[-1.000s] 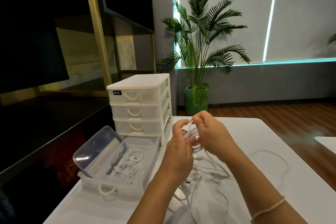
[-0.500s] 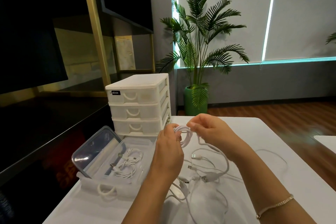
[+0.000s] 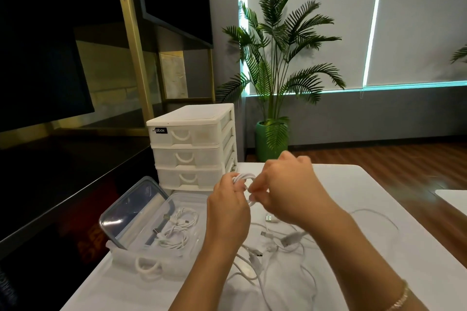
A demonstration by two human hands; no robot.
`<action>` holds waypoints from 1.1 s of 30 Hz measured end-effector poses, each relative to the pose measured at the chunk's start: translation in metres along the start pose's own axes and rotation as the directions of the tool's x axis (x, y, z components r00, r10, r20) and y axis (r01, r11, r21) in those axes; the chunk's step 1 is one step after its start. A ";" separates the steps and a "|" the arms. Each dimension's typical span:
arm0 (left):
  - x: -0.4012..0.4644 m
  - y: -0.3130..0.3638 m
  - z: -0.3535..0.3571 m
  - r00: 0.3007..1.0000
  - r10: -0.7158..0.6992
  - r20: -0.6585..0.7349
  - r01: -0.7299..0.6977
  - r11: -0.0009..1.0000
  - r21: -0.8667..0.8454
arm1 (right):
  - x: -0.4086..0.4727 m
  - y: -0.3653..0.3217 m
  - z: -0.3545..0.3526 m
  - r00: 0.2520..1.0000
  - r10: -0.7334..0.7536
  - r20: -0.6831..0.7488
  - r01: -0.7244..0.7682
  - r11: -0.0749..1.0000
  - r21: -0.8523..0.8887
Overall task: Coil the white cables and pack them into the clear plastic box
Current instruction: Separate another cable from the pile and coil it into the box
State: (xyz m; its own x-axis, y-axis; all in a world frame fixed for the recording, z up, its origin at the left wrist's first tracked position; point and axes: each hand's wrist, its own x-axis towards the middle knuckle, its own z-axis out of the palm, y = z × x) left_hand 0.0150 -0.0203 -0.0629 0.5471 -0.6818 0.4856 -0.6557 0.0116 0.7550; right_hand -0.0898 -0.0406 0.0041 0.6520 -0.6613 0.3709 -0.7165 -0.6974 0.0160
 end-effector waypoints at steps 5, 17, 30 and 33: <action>0.001 -0.002 0.001 0.988 -0.152 0.024 0.153 0.948 -0.279 | 0.003 -0.005 0.017 0.995 0.094 -0.013 -0.095 0.994 -0.045; -0.004 0.005 0.001 0.992 -0.123 0.038 0.127 0.888 -0.441 | 0.010 0.007 0.019 0.970 0.156 0.188 -0.218 0.900 0.377; -0.001 -0.010 0.006 0.973 0.193 -0.128 -0.199 0.979 -0.035 | 0.010 0.007 0.024 0.951 0.275 0.139 -0.281 0.587 0.759; -0.001 -0.012 0.005 0.962 0.236 -0.139 -0.235 0.972 0.026 | 0.010 0.005 0.024 0.960 0.259 0.109 -0.250 0.608 0.754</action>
State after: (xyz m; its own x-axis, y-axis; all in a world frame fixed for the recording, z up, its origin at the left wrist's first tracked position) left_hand 0.0196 -0.0233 -0.0745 0.4436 -0.5509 0.7069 -0.7794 0.1523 0.6078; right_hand -0.0806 -0.0574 -0.0147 0.4667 -0.8456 0.2590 -0.4115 -0.4669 -0.7828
